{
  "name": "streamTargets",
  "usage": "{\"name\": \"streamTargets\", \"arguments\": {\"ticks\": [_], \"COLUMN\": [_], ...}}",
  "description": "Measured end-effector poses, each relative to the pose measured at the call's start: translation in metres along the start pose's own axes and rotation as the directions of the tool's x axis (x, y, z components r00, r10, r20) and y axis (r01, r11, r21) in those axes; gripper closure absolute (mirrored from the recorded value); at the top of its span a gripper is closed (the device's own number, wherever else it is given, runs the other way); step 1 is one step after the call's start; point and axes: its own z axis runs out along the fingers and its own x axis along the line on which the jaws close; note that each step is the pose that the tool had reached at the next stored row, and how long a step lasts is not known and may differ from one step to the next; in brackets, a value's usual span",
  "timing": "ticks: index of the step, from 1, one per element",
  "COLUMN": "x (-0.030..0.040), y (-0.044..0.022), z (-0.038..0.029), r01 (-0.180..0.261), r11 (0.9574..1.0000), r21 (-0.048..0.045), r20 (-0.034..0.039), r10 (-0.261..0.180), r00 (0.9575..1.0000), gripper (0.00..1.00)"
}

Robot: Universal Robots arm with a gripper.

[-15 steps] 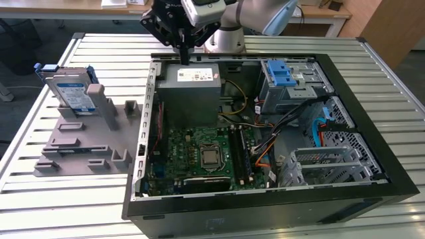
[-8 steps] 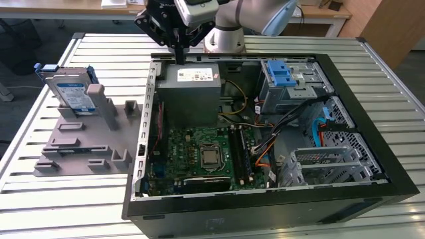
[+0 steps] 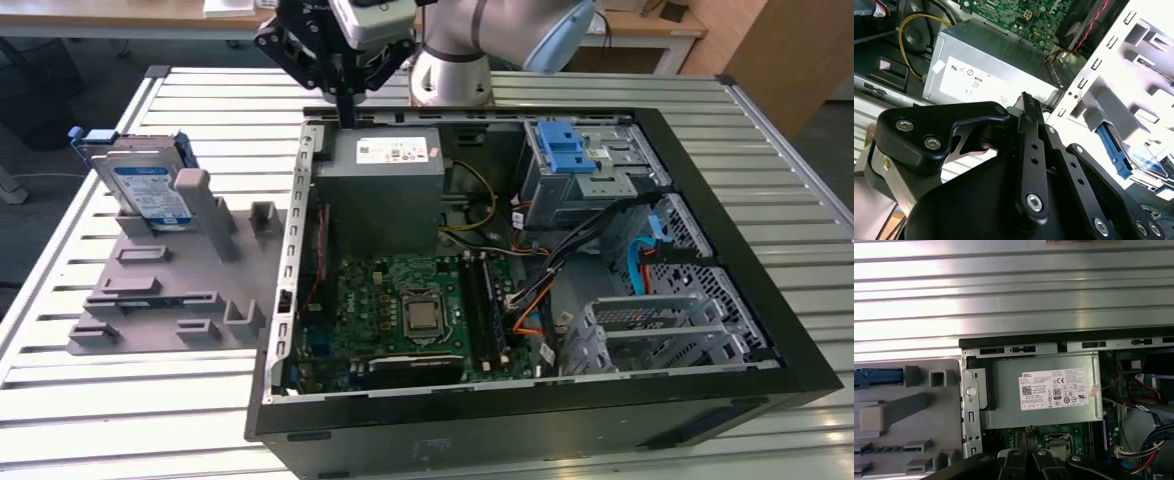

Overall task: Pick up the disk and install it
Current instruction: 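Reach for the disk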

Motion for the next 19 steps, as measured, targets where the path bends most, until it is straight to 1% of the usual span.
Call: {"name": "streamTargets", "arguments": {"ticks": [6,9,11,14,15,19], "x": [0.0142,0.0201,0.0235,0.0276,0.0288,0.0357], "y": [0.0063,0.0096,0.0121,0.0159,0.0169,0.0192], "z": [0.0001,0.0003,0.0005,0.001,0.0012,0.0015], "r01": [0.0,0.0,0.0,0.001,0.001,0.0], "r11": [1.0,1.0,1.0,0.9999,0.9999,0.9999], "r21": [0.0001,0.0016,0.0047,0.0139,0.0153,0.016], "r20": [0.0,0.0001,0.0003,0.001,0.0008,-0.0053], "r10": [0.0,0.0,0.0,-0.001,-0.001,0.0], "r00": [1.0,1.0,1.0,1.0,1.0,1.0], "gripper": [0.89,0.89,0.89,0.89,0.89,0.89]}}
